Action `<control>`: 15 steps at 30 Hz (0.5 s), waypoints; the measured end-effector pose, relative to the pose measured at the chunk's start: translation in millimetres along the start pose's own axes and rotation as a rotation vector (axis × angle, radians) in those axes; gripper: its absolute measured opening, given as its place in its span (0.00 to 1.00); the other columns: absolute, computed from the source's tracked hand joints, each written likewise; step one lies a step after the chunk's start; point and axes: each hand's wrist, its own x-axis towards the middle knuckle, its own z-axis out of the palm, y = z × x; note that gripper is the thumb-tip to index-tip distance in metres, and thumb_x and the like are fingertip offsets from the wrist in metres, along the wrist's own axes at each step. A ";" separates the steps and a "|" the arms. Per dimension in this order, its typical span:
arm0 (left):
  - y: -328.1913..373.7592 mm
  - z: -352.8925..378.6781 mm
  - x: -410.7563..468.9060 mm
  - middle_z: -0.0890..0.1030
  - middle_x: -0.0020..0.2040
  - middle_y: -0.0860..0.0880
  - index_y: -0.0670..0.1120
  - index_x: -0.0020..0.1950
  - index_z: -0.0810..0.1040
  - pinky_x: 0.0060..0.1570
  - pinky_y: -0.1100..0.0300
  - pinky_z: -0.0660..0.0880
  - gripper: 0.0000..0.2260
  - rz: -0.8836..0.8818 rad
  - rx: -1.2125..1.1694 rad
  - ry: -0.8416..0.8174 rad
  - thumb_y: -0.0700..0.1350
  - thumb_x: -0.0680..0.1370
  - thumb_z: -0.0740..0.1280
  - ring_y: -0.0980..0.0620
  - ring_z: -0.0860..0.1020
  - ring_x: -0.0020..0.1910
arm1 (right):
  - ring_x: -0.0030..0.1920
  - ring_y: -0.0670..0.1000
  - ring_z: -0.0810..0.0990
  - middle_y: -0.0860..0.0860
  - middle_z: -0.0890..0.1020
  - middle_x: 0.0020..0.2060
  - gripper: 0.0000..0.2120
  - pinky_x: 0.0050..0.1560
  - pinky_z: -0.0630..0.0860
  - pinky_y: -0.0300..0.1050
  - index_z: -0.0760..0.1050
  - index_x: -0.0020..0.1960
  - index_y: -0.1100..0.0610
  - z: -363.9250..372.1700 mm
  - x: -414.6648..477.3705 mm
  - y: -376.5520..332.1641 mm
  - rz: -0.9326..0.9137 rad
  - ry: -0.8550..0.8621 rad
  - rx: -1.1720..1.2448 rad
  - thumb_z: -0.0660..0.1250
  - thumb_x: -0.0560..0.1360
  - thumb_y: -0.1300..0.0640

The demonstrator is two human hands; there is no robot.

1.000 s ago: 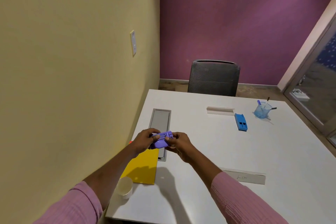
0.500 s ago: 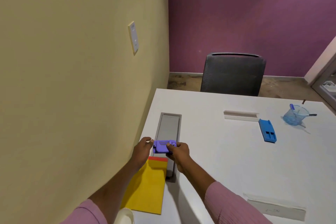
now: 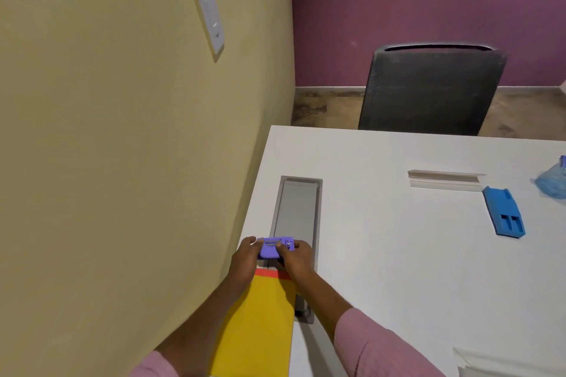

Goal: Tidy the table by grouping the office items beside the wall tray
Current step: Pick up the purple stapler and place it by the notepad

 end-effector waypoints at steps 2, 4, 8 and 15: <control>-4.5 0.8 8.0 0.77 0.62 0.40 0.40 0.69 0.69 0.63 0.47 0.72 0.17 -0.034 -0.003 -0.003 0.46 0.82 0.58 0.43 0.76 0.58 | 0.46 0.49 0.80 0.52 0.82 0.48 0.12 0.45 0.76 0.35 0.76 0.57 0.58 4.8 4.1 2.1 -0.003 0.009 -0.039 0.69 0.77 0.54; -7.3 -0.2 16.2 0.76 0.63 0.39 0.40 0.69 0.68 0.62 0.48 0.72 0.17 -0.068 -0.015 0.000 0.45 0.82 0.58 0.43 0.76 0.58 | 0.44 0.47 0.79 0.52 0.82 0.47 0.11 0.40 0.72 0.31 0.76 0.57 0.58 9.0 8.0 4.3 -0.010 0.011 -0.077 0.69 0.77 0.55; -9.0 -2.1 31.1 0.75 0.64 0.38 0.40 0.70 0.67 0.64 0.46 0.71 0.18 -0.106 -0.027 0.015 0.46 0.82 0.59 0.41 0.76 0.60 | 0.39 0.44 0.79 0.55 0.84 0.48 0.10 0.35 0.72 0.26 0.79 0.55 0.60 15.3 16.2 8.2 -0.040 0.026 -0.154 0.69 0.77 0.56; -17.8 0.1 35.3 0.75 0.65 0.40 0.42 0.72 0.65 0.65 0.47 0.69 0.21 -0.109 0.118 0.034 0.51 0.82 0.58 0.41 0.75 0.61 | 0.56 0.54 0.77 0.56 0.80 0.54 0.16 0.58 0.74 0.43 0.78 0.59 0.58 26.5 22.1 6.9 -0.058 0.056 -0.460 0.64 0.78 0.47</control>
